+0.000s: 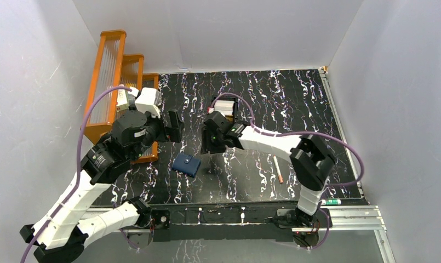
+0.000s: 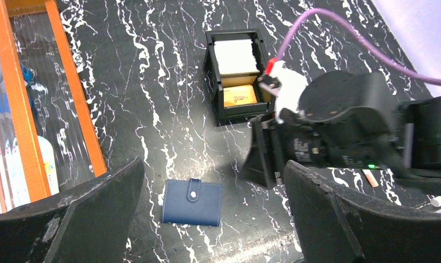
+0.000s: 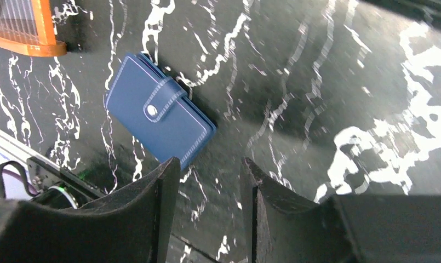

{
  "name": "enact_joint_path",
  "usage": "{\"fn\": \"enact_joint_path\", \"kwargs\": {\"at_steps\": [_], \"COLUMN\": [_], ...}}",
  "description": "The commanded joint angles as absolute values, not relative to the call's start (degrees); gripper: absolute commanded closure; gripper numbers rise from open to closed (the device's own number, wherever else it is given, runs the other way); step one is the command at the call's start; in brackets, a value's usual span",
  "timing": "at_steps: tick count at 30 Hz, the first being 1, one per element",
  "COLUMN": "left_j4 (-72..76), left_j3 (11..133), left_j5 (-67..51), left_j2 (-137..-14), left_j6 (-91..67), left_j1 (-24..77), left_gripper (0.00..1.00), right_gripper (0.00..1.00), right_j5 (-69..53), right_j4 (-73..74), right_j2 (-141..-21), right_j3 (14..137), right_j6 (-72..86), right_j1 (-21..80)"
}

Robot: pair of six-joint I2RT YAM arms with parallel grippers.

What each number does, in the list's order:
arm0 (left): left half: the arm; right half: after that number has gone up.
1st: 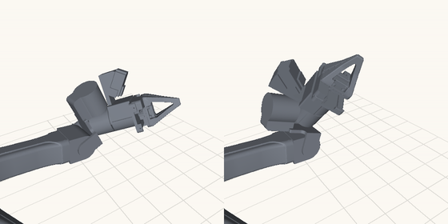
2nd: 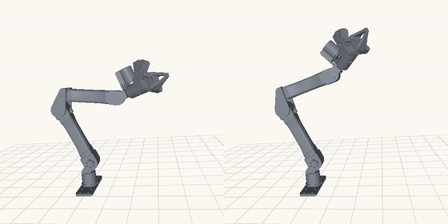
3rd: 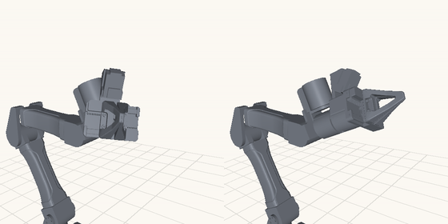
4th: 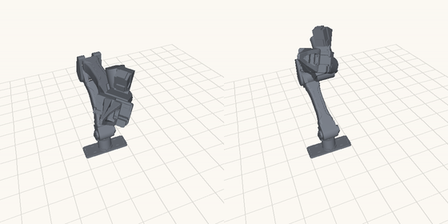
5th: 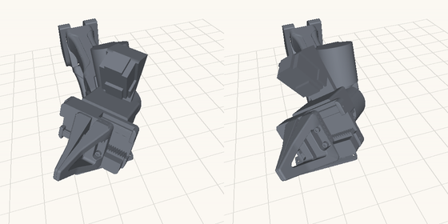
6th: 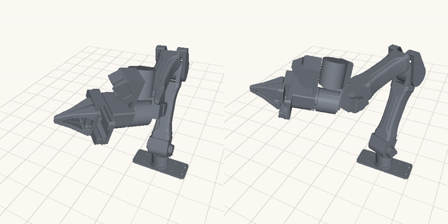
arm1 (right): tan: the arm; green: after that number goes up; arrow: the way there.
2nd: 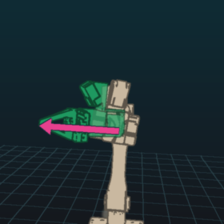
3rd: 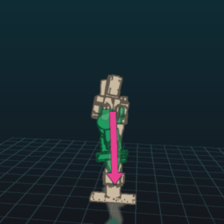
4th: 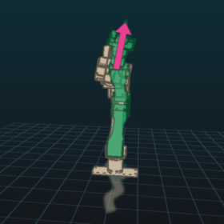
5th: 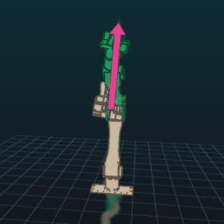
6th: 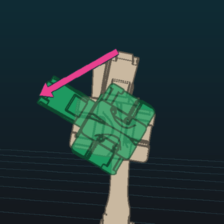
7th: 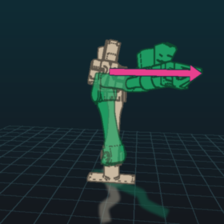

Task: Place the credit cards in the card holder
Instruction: Move the card holder to the center of the board.

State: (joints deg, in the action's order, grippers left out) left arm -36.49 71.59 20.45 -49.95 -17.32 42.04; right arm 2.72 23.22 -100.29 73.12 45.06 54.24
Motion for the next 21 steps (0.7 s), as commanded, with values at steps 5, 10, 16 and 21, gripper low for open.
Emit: {"fn": "enact_joint_path", "kwargs": {"at_steps": [5,10,16,21], "left_j4": [-39.8,-42.3,-39.4,-37.9], "left_j3": [73.7,74.8,74.2,73.2], "left_j5": [22.2,24.8,24.1,27.3], "left_j2": [-50.0,-50.1,-46.3,-42.9], "left_j6": [-16.3,-18.0,-18.1,-18.0], "left_j1": [41.6,41.7,41.7,41.6], "left_gripper": [0.01,0.01,0.01,0.01], "right_gripper": [0.47,0.48,0.49,0.49], "right_j5": [-0.8,-0.7,-0.5,-0.8], "right_j4": [13.9,16.3,18.4,21.0], "right_j2": [-110.6,-116.3,-120.6,-123.9], "right_j3": [82.9,88.9,92.7,95.4], "right_j6": [31.3,28.2,26.4,24.5], "right_j1": [57.3,58.7,60.1,61.0]}}
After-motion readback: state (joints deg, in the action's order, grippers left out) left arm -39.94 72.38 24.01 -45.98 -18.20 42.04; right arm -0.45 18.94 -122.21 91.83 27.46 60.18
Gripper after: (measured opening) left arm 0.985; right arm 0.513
